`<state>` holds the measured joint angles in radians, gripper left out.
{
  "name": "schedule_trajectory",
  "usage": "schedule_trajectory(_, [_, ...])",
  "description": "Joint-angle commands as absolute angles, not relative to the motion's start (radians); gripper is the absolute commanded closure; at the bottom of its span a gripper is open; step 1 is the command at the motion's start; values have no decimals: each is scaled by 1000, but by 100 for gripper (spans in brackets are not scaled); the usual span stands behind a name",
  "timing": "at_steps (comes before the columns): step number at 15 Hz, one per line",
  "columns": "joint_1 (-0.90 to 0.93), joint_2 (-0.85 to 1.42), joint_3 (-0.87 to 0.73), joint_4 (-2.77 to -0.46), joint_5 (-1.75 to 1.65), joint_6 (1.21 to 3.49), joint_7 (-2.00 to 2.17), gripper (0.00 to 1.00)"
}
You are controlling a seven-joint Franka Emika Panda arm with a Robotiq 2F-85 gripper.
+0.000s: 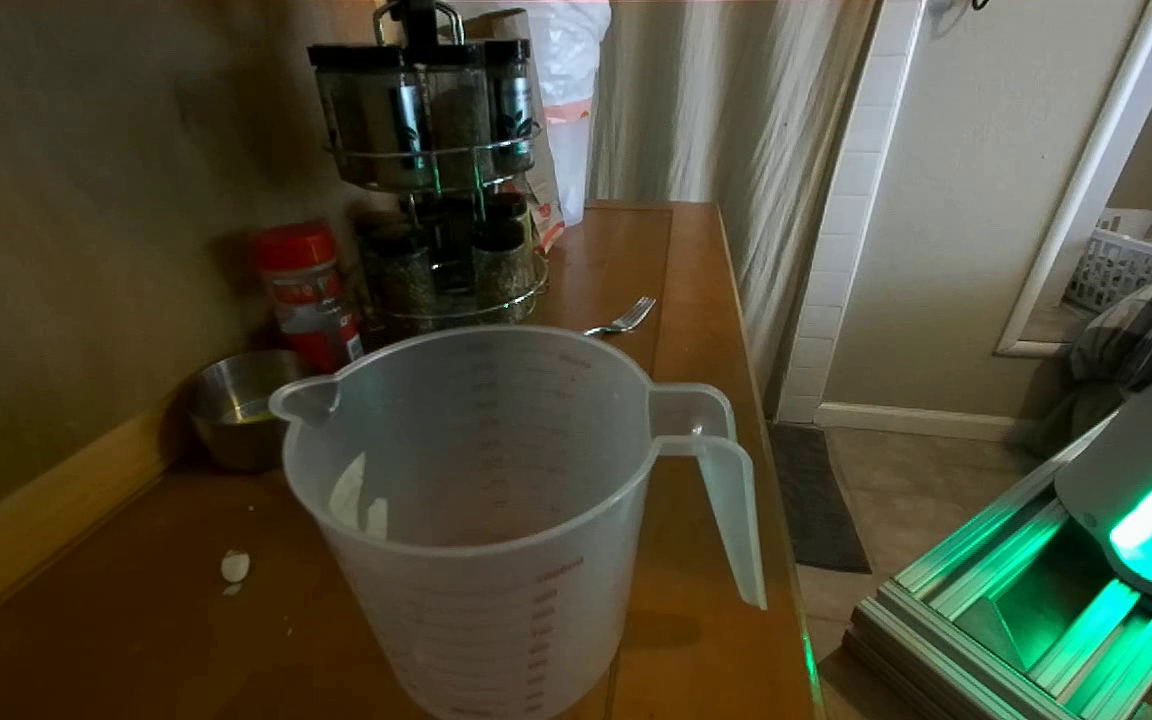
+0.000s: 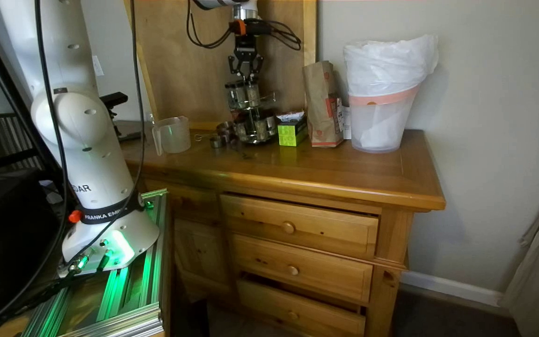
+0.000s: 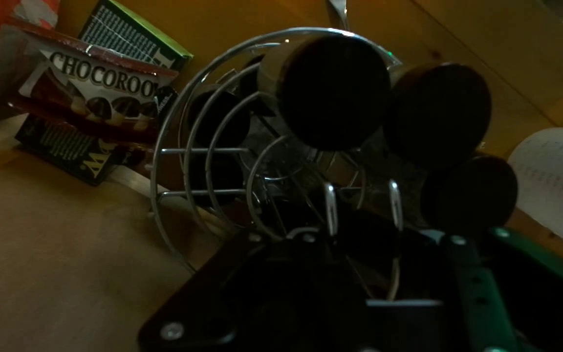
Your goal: Move the spice rack to the right
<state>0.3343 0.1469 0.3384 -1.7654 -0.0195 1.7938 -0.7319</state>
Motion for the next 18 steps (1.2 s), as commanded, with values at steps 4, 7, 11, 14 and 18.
schedule_trajectory(4, [316,127,344,-1603,73,1584,-815,98])
schedule_trajectory(7, [303,114,335,-1571,119,1518,-829,98])
schedule_trajectory(11, [304,146,331,-1615,114,1541,-824,93])
schedule_trajectory(14, [298,145,328,-1604,122,1526,-834,93])
schedule_trajectory(18, [283,125,319,-1621,144,1498,-814,98])
